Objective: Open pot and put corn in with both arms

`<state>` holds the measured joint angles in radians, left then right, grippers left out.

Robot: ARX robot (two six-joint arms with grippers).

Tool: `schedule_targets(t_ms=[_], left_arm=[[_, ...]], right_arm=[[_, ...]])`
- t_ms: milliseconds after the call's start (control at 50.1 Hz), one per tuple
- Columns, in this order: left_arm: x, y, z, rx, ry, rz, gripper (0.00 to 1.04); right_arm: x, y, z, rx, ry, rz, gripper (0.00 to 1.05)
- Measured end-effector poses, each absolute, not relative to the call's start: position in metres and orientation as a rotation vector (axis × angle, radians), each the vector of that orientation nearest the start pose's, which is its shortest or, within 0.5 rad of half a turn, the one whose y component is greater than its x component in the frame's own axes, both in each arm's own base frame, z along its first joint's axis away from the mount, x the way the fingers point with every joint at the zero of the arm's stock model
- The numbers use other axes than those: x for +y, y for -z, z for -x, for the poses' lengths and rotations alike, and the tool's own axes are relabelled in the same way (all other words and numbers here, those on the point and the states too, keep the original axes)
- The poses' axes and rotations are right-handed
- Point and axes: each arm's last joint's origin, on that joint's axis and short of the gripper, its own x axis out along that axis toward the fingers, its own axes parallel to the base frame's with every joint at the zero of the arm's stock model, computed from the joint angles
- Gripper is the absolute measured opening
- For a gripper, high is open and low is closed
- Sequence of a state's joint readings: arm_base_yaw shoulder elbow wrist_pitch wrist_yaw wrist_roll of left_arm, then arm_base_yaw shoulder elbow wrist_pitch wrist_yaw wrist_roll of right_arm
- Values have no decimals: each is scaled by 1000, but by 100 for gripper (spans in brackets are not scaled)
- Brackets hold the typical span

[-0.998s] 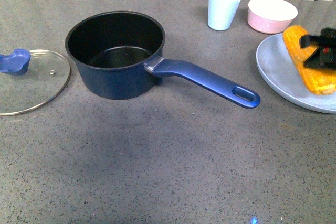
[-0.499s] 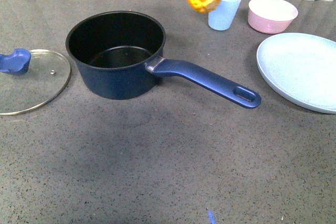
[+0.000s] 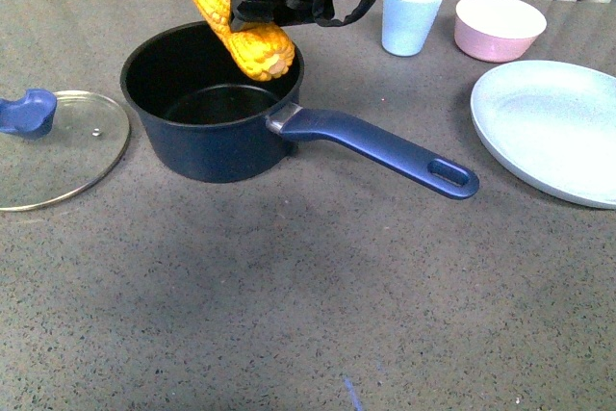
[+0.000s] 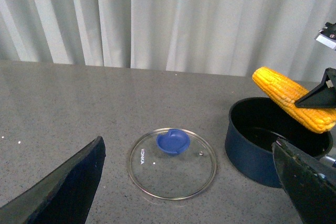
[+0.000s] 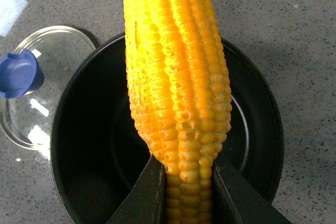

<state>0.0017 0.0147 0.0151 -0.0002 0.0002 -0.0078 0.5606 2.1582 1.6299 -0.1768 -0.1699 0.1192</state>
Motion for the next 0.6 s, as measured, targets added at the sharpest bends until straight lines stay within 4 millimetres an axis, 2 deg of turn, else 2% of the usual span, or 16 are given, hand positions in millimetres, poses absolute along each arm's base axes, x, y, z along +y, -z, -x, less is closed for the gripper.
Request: schedule_targets(t_ms=[379,599], left_arm=[[0,-167,-98,0,-2,8,96],[0,-167,-98,0,-2,8,96]], right_arm=[[274,-180,-398,770,-688,52,15],[276,-179,-397,774,-690,55,47]])
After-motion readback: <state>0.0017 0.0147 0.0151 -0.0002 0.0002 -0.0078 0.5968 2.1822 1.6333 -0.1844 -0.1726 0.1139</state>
